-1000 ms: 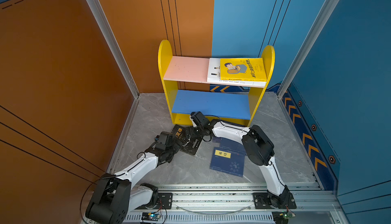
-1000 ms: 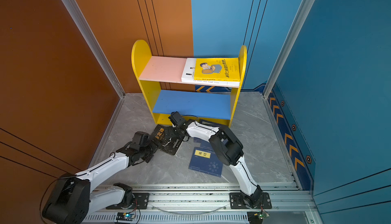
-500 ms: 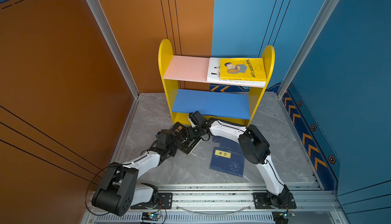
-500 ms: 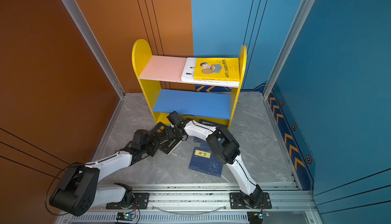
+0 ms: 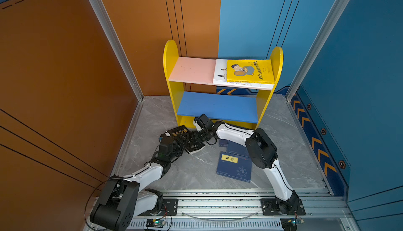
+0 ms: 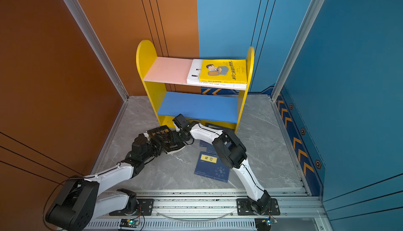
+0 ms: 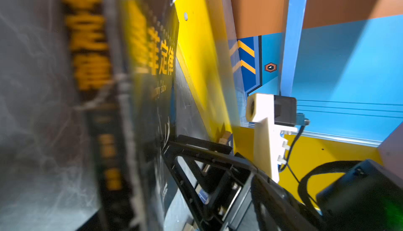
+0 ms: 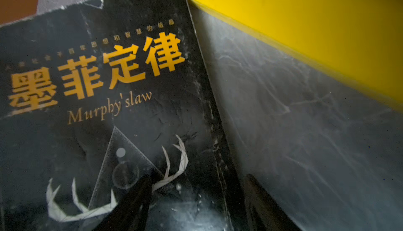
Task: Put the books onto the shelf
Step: 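Press the black book's edges with both grippers and tilt it up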
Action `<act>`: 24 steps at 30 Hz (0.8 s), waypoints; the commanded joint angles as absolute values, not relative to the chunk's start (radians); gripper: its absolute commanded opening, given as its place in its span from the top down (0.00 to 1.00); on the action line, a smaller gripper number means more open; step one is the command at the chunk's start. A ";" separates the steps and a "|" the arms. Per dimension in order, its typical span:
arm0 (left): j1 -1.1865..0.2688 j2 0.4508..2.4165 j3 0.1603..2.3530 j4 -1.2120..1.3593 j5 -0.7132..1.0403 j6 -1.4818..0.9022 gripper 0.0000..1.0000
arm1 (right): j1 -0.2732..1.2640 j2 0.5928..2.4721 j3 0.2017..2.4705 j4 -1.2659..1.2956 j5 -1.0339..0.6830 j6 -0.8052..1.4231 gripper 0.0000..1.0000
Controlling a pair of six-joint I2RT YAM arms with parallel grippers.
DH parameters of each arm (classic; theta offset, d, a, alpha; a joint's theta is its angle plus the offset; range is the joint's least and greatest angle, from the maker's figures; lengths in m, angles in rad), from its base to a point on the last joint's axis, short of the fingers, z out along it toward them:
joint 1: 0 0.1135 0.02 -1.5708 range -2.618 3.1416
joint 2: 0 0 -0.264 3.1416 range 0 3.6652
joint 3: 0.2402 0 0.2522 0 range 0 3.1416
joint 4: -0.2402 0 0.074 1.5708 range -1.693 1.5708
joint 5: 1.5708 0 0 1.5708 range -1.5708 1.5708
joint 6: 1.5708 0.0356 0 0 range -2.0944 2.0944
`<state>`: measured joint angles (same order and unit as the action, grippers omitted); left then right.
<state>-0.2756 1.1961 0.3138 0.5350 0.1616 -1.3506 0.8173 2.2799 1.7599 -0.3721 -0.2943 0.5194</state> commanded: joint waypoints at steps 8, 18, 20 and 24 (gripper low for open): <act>-0.287 1.094 0.334 0.399 0.208 -1.374 0.32 | 0.821 2.280 1.708 -0.414 -0.370 0.537 0.32; -0.294 1.087 0.339 0.258 0.189 -1.338 0.60 | 0.795 2.219 1.671 -0.349 -0.413 0.594 0.30; -0.296 1.087 0.338 0.257 0.188 -1.337 0.71 | 0.790 2.206 1.661 -0.338 -0.422 0.603 0.30; -0.294 1.055 0.370 0.216 0.202 -1.313 0.92 | 0.787 2.169 1.645 -0.326 -0.428 0.609 0.27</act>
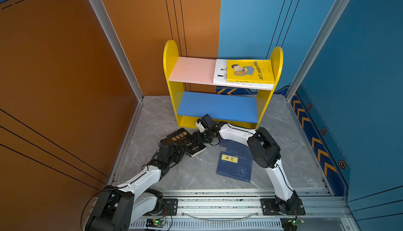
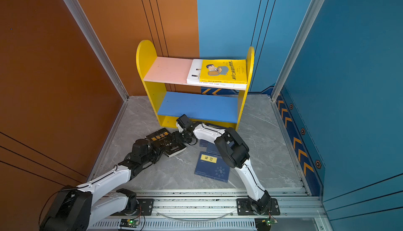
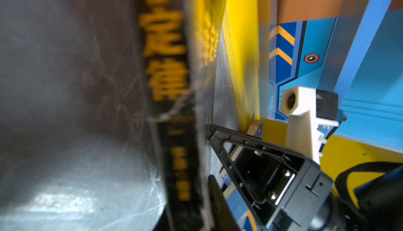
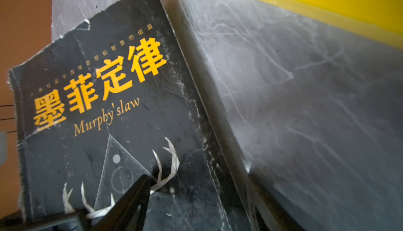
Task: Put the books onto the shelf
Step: 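Press the black book's edges with both grippers and tilt it up, then lift the upright black book with the left gripper while the right rises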
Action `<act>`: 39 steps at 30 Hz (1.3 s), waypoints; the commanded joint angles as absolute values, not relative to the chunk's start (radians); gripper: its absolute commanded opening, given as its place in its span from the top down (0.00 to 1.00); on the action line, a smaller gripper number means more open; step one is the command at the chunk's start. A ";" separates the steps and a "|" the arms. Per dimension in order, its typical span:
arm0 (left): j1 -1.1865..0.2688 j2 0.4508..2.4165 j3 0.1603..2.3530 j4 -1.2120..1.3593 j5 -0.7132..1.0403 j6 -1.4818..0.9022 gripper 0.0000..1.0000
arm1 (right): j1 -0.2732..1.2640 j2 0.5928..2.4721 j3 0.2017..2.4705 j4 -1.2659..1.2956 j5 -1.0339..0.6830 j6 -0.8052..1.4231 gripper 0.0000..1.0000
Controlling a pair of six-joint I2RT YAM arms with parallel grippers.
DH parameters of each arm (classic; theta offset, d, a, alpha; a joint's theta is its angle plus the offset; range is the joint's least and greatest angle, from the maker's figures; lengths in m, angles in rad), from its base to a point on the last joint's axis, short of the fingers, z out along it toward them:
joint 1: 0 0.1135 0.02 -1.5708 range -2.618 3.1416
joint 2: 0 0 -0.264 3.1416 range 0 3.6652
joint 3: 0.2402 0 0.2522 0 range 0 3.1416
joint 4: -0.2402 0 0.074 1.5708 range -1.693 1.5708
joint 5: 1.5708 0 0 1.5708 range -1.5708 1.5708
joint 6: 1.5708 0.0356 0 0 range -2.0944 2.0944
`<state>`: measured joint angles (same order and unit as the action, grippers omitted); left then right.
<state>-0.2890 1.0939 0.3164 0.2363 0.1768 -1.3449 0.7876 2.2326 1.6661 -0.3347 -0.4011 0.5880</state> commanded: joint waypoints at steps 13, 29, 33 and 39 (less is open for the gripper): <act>-0.226 0.748 0.827 -0.521 0.073 -1.022 1.00 | 0.752 1.822 1.624 -0.305 -0.357 0.565 0.12; -0.168 0.838 1.463 -0.318 0.202 -0.878 1.00 | 0.793 1.398 1.686 -0.336 -0.213 0.444 0.00; -0.168 0.887 1.453 -0.039 0.264 -0.976 1.00 | 0.790 1.285 1.653 -0.298 -0.105 0.442 0.00; -0.299 1.056 1.453 0.250 0.272 -1.083 1.00 | 0.720 1.153 1.537 -0.186 -0.023 0.531 0.00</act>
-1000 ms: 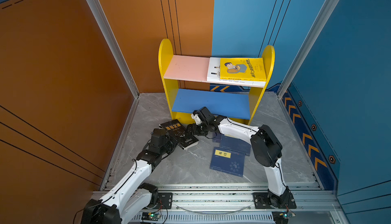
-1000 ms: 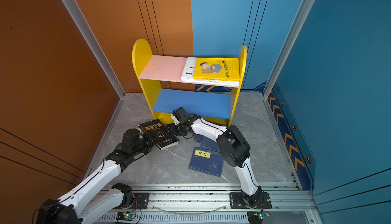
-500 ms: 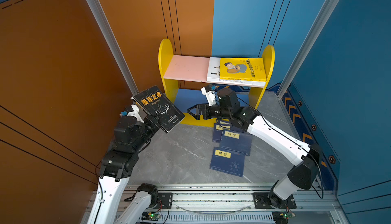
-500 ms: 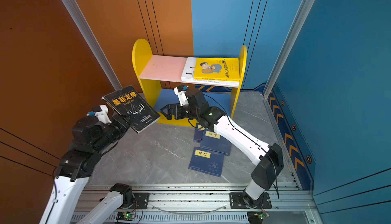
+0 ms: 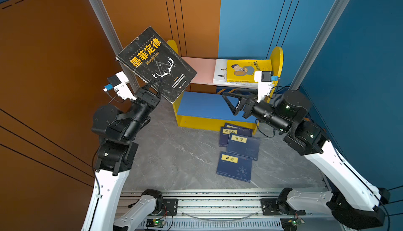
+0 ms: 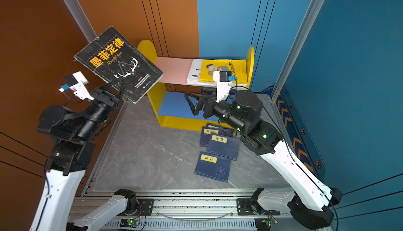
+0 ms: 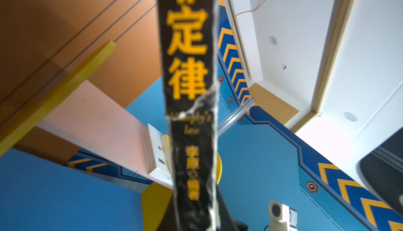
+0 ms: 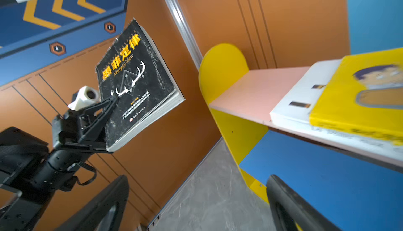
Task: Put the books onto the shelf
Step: 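Lift the upright black book with the left gripper while the right rises, then carry the black book toward the shelf with the left gripper while the right grips it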
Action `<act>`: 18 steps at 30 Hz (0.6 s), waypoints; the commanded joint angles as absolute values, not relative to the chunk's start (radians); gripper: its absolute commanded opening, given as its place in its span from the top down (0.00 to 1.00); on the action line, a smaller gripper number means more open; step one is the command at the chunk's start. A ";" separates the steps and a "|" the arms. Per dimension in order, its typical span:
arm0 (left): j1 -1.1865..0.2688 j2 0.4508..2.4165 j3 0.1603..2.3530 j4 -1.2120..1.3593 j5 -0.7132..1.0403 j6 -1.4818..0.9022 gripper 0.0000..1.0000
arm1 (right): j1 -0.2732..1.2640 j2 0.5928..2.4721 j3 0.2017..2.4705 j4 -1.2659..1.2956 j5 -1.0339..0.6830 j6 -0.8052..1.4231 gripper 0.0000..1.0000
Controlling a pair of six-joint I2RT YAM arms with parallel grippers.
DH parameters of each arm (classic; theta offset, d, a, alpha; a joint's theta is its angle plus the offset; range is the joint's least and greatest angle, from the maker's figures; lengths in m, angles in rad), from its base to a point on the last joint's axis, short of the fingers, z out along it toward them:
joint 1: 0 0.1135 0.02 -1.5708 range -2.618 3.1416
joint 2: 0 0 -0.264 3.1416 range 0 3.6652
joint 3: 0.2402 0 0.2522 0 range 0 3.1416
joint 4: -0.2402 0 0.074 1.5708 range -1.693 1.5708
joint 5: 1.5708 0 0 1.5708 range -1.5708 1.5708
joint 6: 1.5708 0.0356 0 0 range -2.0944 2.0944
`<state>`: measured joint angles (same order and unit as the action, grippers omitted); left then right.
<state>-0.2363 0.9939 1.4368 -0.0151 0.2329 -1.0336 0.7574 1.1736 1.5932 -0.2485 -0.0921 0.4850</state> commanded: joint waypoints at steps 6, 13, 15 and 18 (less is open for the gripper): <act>-0.444 1.278 1.527 0.539 0.274 -1.147 1.00 | 0.568 1.127 1.403 0.063 -0.200 0.819 0.00; -0.530 1.492 1.641 0.733 0.277 -1.265 1.00 | 0.570 1.154 1.391 0.138 -0.203 0.911 0.03; -0.547 1.527 1.660 0.756 0.274 -1.286 1.00 | 0.572 1.163 1.391 0.155 -0.190 0.925 0.06; -0.567 1.562 1.682 0.767 0.273 -1.304 1.00 | 0.572 1.181 1.398 0.173 -0.160 0.935 0.10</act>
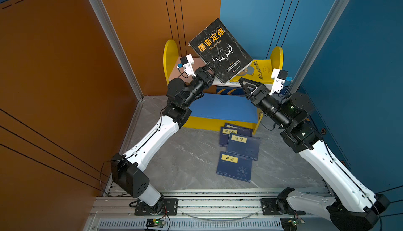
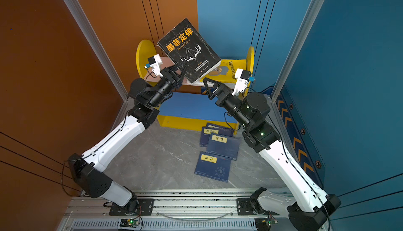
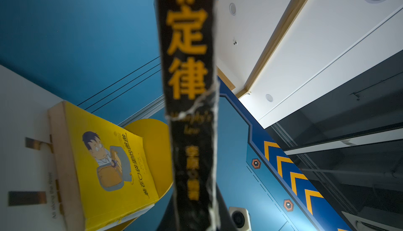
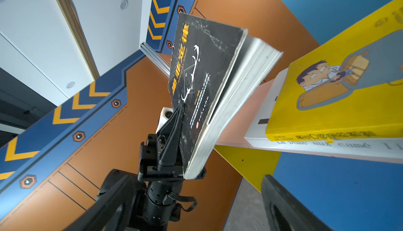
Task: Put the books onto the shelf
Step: 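Carry the black book toward the shelf with the left gripper while the right grips it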
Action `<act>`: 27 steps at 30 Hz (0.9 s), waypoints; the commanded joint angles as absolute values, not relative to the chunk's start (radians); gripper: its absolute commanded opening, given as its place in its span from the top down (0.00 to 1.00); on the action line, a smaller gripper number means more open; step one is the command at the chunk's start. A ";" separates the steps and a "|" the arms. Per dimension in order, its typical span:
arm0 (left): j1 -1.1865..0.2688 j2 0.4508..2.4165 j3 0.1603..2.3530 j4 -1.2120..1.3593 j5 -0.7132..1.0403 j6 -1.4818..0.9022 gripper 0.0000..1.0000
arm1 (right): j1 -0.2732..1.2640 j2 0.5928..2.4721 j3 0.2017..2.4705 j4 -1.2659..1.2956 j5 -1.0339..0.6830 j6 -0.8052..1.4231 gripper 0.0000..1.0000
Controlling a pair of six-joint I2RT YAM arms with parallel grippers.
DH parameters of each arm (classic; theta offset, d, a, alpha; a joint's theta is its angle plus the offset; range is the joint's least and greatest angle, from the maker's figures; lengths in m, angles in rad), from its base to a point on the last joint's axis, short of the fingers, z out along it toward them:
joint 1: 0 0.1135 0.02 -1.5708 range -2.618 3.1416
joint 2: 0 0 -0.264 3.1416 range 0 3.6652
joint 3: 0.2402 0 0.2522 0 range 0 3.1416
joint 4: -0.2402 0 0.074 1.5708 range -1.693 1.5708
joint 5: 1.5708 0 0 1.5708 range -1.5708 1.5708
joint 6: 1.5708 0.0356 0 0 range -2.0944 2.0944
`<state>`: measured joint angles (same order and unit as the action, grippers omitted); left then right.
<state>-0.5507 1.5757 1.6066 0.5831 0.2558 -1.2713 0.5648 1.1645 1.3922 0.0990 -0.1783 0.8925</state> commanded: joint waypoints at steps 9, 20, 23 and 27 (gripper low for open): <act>-0.604 1.622 1.738 0.788 0.297 -1.342 1.00 | 0.549 1.275 1.475 0.240 -0.108 0.957 0.27; -0.620 1.621 1.726 0.788 0.302 -1.349 1.00 | 0.537 1.345 1.545 0.306 -0.126 0.977 0.47; -0.612 1.612 1.716 0.788 0.289 -1.350 1.00 | 0.537 1.331 1.545 0.286 -0.155 0.963 0.45; -0.599 1.605 1.720 0.789 0.281 -1.351 1.00 | 0.533 1.271 1.490 0.235 -0.153 0.932 0.34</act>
